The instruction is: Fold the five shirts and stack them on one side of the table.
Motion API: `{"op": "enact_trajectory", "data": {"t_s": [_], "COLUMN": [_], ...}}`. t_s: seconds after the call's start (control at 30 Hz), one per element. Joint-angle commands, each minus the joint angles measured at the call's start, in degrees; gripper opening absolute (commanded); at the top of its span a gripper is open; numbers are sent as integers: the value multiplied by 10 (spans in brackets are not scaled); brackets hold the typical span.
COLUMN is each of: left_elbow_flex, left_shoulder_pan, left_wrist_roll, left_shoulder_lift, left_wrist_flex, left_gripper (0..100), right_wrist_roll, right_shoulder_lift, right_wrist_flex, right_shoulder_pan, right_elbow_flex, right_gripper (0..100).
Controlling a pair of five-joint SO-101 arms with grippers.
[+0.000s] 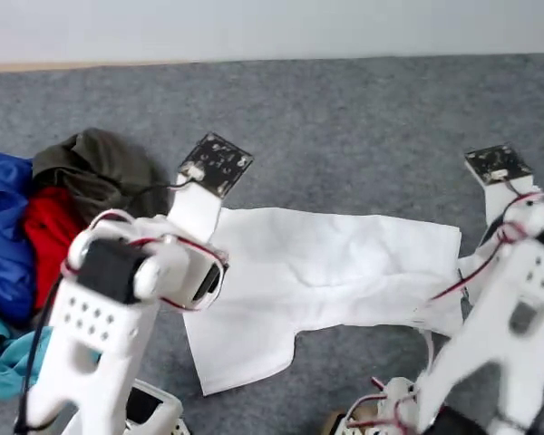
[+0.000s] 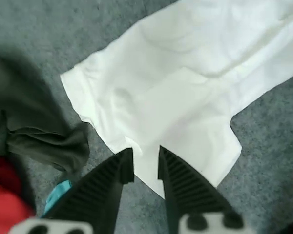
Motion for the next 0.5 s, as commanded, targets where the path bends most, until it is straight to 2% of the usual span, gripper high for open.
{"op": "enact_trajectory", "data": {"t_s": [0.0, 0.2, 0.33, 0.47], "left_elbow_flex": [5, 71, 151, 171], "left_shoulder_pan": [-33, -156, -178, -202], "left_wrist_roll": [0, -3, -4, -4], "left_shoulder_lift": [-61, -216, -304, -318], "left_wrist_flex": [17, 17, 13, -25], "left_gripper": [94, 94, 94, 94], "right_wrist_roll": [-10, -13, -102, -178], "right_shoulder_lift": [-111, -265, -276, -234], "right_wrist_flex": [25, 10, -89, -170], "right_shoulder_pan": [-5, -7, -10, -74], "right_elbow_flex": [33, 235, 320, 338], "right_gripper": [252, 252, 252, 251]}}
